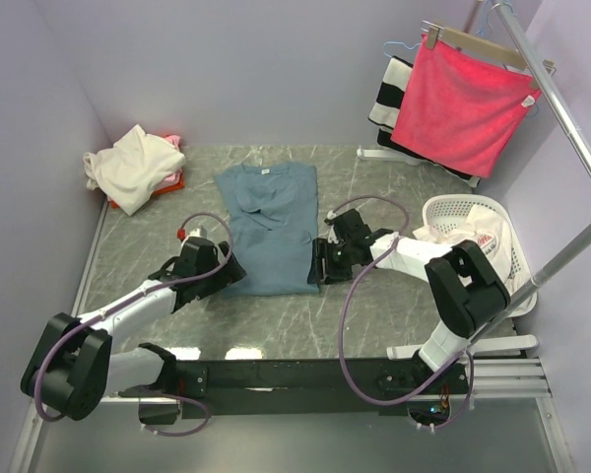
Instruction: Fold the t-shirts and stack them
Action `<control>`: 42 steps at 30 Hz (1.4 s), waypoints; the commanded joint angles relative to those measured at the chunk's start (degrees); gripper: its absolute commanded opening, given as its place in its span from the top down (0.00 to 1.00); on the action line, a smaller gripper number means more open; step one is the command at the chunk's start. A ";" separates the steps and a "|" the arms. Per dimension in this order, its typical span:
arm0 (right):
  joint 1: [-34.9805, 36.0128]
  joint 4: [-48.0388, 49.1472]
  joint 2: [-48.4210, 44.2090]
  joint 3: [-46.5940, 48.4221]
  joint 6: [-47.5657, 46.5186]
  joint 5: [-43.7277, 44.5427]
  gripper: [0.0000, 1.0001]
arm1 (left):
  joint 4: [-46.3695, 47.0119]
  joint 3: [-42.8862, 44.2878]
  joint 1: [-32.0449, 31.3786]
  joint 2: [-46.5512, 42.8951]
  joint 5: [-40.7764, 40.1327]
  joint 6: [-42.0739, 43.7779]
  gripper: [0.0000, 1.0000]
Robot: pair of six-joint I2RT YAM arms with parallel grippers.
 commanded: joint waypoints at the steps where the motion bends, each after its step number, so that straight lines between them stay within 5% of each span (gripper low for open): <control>1: 2.32 3.40 0.09 -0.80 2.88 -1.63 0.34 | 0.58 -2.46 0.04 1.02 1.46 -0.95 0.01; 6: 4.35 3.31 3.52 0.87 4.11 -0.58 0.35 | 4.53 -7.02 -0.14 0.95 5.33 -2.35 0.11; 9: 4.44 5.33 5.01 0.61 4.90 -1.37 0.38 | 6.73 -8.79 -0.14 1.20 6.21 -2.71 0.28; 12: 4.35 6.39 5.90 0.70 5.17 -0.32 0.56 | 8.66 -8.44 -0.23 3.22 6.65 -2.36 0.56; 13: 4.09 6.65 5.81 0.78 4.99 -0.23 0.66 | 10.15 -8.26 -0.23 3.66 6.48 -2.27 0.79; 15: 3.91 7.00 4.93 0.87 4.64 0.21 0.80 | 10.25 -7.30 -0.23 4.80 6.13 -1.83 0.99; 20: 3.73 5.16 -0.32 -1.22 2.62 0.12 1.00 | 4.56 -4.92 -0.58 3.06 5.78 -0.95 0.99; 33: 13.84 -0.55 -22.04 -15.04 6.31 1.25 1.00 | -16.81 -6.95 -16.30 -24.36 0.87 -16.32 0.99; 37: 13.58 -3.80 -25.30 -10.92 3.33 7.23 1.00 | -20.33 1.02 -16.75 -24.12 -5.27 -14.32 0.99; 42: 9.20 -7.50 -21.18 1.21 -3.43 12.87 1.00 | -21.39 12.38 -16.58 -11.82 -15.13 -7.99 0.99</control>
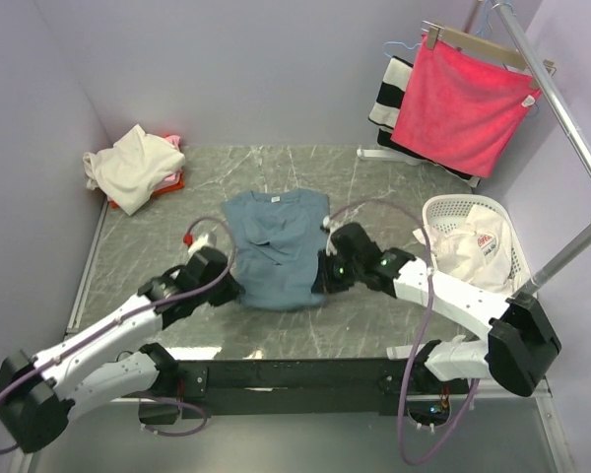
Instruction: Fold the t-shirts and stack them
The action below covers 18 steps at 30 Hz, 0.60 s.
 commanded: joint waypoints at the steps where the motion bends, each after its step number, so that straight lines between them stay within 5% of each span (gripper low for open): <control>1: -6.69 -1.18 4.21 12.07 -6.76 6.09 1.00 | 0.64 11.85 0.52 8.43 -12.73 5.67 0.99; 10: -16.64 -1.44 26.36 35.64 -13.19 2.84 0.97 | 16.19 24.17 16.68 30.90 -5.28 19.20 0.99; 18: -21.66 -8.12 50.71 64.73 -14.77 0.55 0.96 | 19.72 48.60 26.62 58.94 6.32 24.58 0.99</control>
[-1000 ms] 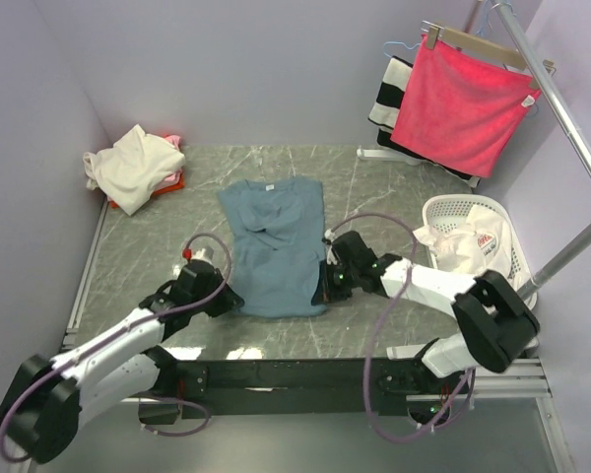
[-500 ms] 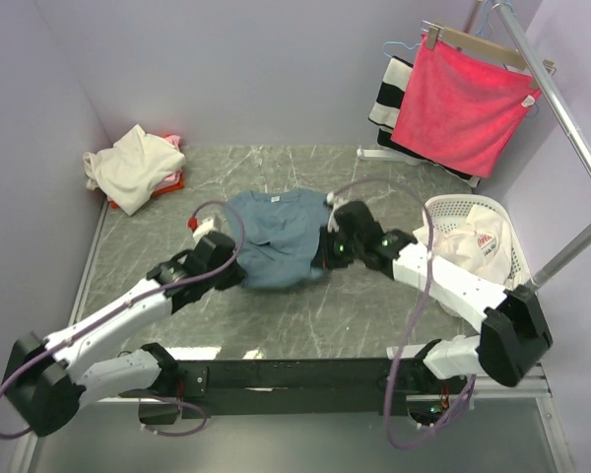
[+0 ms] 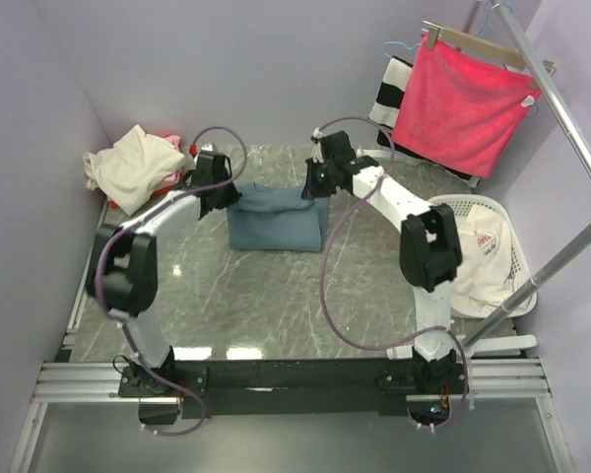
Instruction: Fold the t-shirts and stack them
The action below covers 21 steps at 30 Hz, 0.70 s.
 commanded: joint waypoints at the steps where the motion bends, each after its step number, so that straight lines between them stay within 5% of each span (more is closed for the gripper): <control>1: -3.78 -2.21 10.22 12.92 -1.57 1.68 0.94 | 3.28 13.11 3.96 12.20 5.30 4.69 0.99; 4: -5.98 -3.95 18.21 22.40 0.10 3.27 0.90 | 3.45 18.84 4.92 18.18 6.62 5.57 0.99; 6: -7.65 -7.37 21.83 31.45 1.15 3.54 0.69 | 3.98 21.75 6.06 21.77 7.93 6.53 0.89; 7: -8.00 -7.12 22.81 33.13 1.33 4.41 0.61 | 4.33 24.37 6.50 22.76 8.80 6.97 0.59; 9: -8.36 -2.13 21.07 31.05 0.46 9.07 0.45 | 8.87 24.84 7.64 23.38 10.04 8.21 0.37; 10: -8.44 -0.55 18.80 29.91 0.19 10.64 0.41 | 9.52 25.27 8.09 23.21 10.22 8.47 0.11; 11: -8.44 2.34 17.38 27.20 -0.16 12.49 0.38 | 9.96 25.71 8.35 22.68 10.05 8.73 0.01; 17: -8.01 3.61 9.90 20.94 -1.74 9.01 0.27 | 12.60 23.79 9.76 15.32 11.18 9.88 0.01; 21: -5.90 0.44 9.54 21.29 -3.32 2.32 0.26 | 12.60 22.11 9.50 13.80 22.41 7.86 0.01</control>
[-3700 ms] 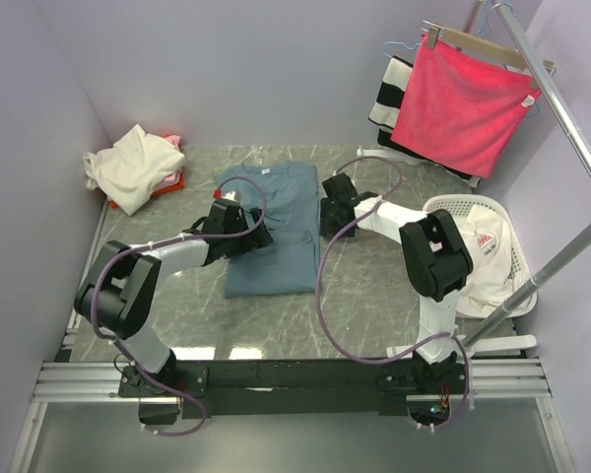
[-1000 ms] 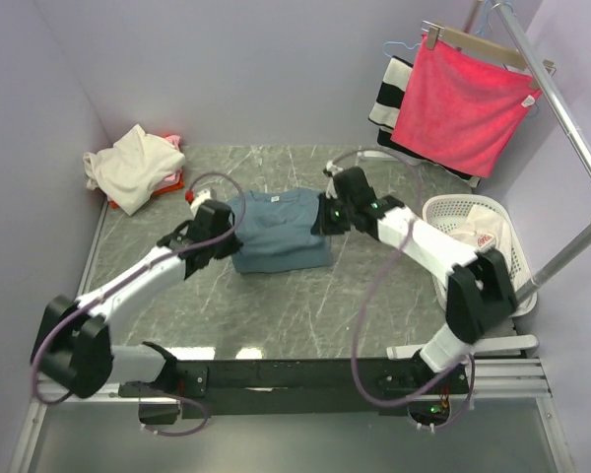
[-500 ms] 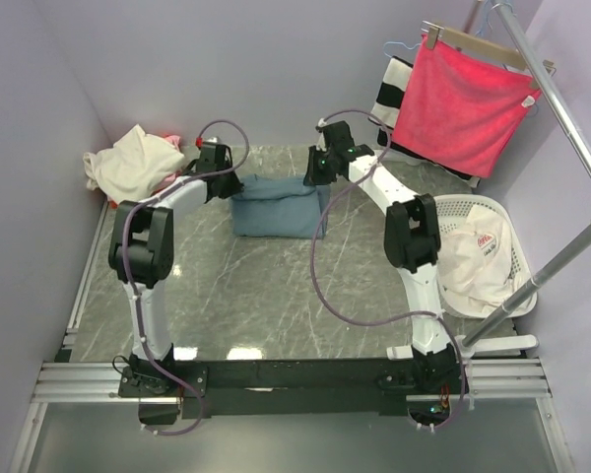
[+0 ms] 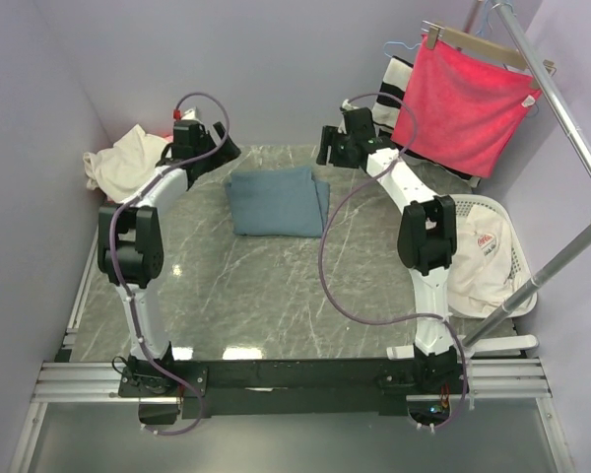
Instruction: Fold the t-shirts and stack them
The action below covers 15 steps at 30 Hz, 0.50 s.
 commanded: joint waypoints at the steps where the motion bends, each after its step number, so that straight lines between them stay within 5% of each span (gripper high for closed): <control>1: 4.11 -0.15 -3.81 0.41 -2.64 -8.41 0.26 | 4.07 -1.05 -1.30 -5.72 15.79 -0.29 0.01; 9: 6.05 -0.60 5.85 9.81 1.21 -17.57 0.25 | 11.44 1.75 -2.36 5.08 30.86 -5.21 0.01; 15: 5.00 -4.37 15.08 18.25 2.44 -14.87 0.25 | 8.83 4.12 -2.09 11.24 24.13 -2.85 0.01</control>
